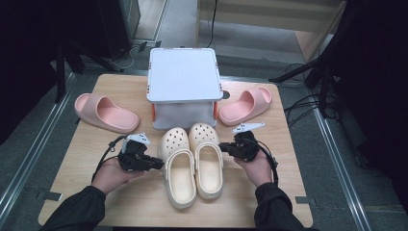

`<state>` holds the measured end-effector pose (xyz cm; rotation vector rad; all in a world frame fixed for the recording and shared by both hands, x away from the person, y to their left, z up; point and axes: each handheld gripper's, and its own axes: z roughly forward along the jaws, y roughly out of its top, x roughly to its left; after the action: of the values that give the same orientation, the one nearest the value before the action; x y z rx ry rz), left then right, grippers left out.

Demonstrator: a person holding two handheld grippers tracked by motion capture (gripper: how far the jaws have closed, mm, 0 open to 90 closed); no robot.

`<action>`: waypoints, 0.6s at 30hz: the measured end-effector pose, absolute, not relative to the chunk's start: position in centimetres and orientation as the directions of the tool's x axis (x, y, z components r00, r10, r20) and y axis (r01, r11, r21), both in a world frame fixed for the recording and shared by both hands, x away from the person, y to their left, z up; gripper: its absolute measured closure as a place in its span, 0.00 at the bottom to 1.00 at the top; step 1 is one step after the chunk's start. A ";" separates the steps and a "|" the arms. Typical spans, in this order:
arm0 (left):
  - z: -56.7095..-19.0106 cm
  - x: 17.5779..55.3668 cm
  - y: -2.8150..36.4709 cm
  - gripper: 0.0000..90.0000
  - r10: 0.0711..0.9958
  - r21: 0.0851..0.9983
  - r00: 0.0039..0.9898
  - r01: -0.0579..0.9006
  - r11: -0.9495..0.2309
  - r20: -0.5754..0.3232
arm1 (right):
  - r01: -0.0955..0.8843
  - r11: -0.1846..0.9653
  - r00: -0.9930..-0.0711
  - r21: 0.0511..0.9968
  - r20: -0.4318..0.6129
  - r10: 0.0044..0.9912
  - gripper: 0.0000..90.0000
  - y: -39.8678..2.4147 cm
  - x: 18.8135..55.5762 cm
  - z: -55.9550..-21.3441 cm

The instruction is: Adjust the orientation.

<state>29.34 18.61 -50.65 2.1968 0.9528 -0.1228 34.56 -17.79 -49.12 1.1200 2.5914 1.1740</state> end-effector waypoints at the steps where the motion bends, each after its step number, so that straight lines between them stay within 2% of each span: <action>1: -50.6 29.4 18.6 0.85 0.602 0.583 0.718 0.670 -0.460 -0.350 | 0.590 0.435 -0.725 0.680 0.210 0.655 0.93 -17.9 34.6 -49.1; 13: -48.3 29.6 19.8 0.84 0.635 0.614 0.686 0.683 -0.396 -0.354 | 0.569 0.358 -0.715 0.740 0.229 0.661 0.81 -18.7 32.9 -47.1; 18: -47.5 29.8 20.0 0.85 0.642 0.622 0.679 0.685 -0.378 -0.357 | 0.548 0.346 -0.730 0.762 0.233 0.643 0.78 -18.7 31.5 -46.2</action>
<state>29.85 20.02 -47.46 2.1102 1.0172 -0.0712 31.52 -18.68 -46.17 1.1047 2.4873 1.3412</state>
